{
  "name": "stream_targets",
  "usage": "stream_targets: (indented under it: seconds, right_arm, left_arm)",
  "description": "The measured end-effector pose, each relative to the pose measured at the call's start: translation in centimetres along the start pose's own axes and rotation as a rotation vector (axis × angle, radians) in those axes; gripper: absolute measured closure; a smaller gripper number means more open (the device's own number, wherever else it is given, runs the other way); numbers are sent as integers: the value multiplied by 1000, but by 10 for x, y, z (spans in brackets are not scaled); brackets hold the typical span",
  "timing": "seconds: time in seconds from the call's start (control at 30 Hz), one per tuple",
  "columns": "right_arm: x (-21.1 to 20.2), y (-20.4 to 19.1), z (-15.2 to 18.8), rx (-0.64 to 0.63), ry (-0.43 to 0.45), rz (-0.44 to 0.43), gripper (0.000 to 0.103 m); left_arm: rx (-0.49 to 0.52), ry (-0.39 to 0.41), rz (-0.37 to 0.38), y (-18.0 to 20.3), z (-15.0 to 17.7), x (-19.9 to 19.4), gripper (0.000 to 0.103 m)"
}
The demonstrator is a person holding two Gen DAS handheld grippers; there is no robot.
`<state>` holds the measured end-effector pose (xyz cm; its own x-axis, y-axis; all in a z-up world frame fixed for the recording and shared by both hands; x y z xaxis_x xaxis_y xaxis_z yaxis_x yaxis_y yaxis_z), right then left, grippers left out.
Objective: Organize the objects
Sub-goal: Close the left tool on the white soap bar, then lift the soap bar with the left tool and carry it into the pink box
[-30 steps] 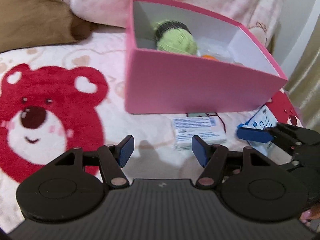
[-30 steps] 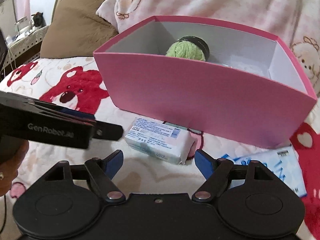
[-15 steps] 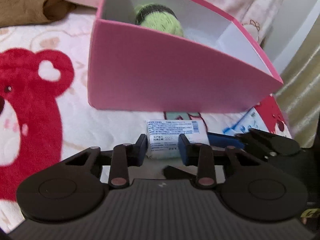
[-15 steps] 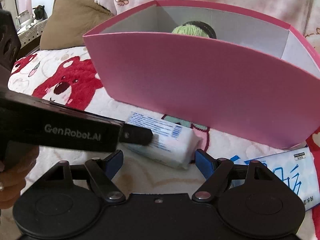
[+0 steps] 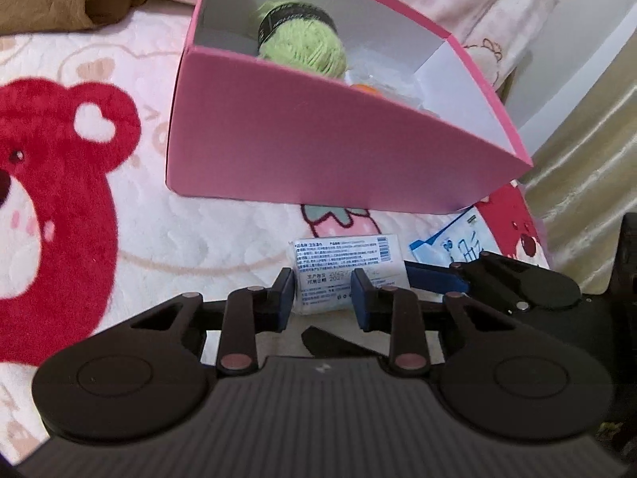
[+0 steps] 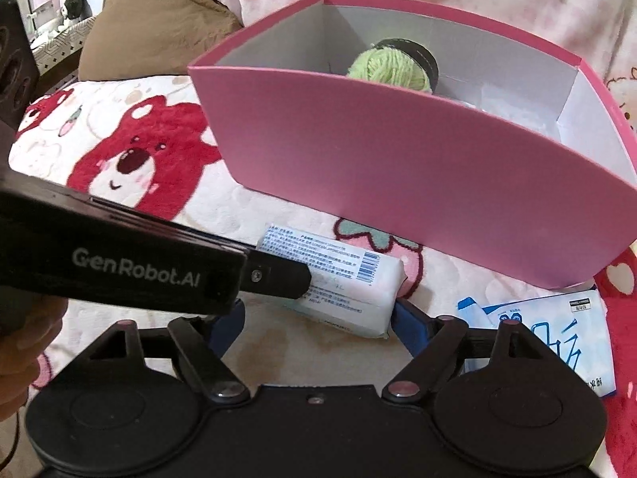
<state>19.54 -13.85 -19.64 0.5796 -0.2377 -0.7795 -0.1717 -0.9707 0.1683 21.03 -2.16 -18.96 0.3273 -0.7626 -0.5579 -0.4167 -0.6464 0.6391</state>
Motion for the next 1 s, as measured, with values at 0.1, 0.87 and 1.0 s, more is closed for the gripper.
stream_targets:
  seconds: [0.1,0.87,1.0]
  right_arm:
    - [-6,-1,-2,8,-5,-16,16]
    - [-90,3,-34,22,122,-162,16]
    - [-102,7,-40,17,141,-183,22]
  left_arm:
    - [-2,9,15,5,-1,-11,74]
    - [54,89,82,46,-12,-85,74]
    - [55,94,69,51,-16,-90,74]
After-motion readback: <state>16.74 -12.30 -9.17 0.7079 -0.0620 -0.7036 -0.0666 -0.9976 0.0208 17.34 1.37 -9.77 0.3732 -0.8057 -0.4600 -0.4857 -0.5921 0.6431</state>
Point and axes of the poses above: each gripper's, at about its wrist camera, not at the fingertips, and x roughly the way its jaws point, y to its right, z to its underside, the point moved 7 cm from there along x, roughly the way its jaws point, and after that the axes turned 15 degrees about z, right-handed, at the moved point
